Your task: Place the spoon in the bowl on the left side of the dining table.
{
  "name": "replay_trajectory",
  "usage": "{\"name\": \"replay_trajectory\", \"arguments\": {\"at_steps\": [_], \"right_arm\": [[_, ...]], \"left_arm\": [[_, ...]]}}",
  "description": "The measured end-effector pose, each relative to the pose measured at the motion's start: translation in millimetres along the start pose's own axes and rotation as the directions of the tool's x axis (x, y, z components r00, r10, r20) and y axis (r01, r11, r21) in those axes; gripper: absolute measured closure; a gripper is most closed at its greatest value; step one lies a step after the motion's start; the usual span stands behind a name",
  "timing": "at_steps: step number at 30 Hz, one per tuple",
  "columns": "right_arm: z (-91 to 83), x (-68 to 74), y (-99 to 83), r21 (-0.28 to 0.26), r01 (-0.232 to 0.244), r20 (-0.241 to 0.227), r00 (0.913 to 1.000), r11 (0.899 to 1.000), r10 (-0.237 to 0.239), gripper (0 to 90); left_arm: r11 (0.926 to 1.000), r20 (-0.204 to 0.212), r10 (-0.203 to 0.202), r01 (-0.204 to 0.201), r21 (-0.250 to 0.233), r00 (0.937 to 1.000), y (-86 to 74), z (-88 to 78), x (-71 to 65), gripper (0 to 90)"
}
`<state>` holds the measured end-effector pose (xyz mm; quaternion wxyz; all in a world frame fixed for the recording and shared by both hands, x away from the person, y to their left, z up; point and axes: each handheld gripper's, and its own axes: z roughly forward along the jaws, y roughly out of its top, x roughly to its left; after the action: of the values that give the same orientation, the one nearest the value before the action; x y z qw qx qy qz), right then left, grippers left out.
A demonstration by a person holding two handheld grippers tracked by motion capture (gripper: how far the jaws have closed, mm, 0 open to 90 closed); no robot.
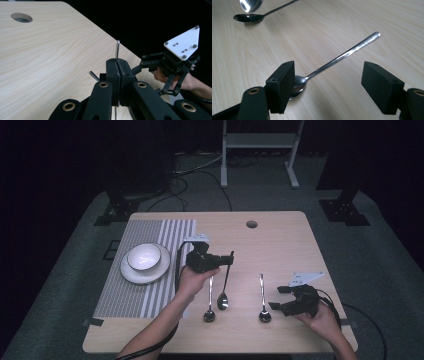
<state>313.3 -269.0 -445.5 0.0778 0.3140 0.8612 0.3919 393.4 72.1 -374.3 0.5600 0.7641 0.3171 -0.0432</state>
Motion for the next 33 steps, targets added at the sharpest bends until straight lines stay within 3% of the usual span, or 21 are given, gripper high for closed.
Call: {"name": "replay_trajectory", "arguments": {"at_steps": [20,33], "right_arm": [[-13.2,-7.0,-11.4,-0.016,-0.044,0.034,0.9984,0.999,0.044,24.5],[-18.9,-8.9,-13.2,-0.027,-0.054,0.047,0.9974,0.998,0.055,23.6]], "left_arm": [[0.9992,-0.082,0.005,-0.009,-0.039,0.9966,17.5,-39.6,17.1,89.2],[0.9959,-0.168,-0.004,-0.011,-0.089,0.9857,29.0,-81.9,36.1,89.2]]}}
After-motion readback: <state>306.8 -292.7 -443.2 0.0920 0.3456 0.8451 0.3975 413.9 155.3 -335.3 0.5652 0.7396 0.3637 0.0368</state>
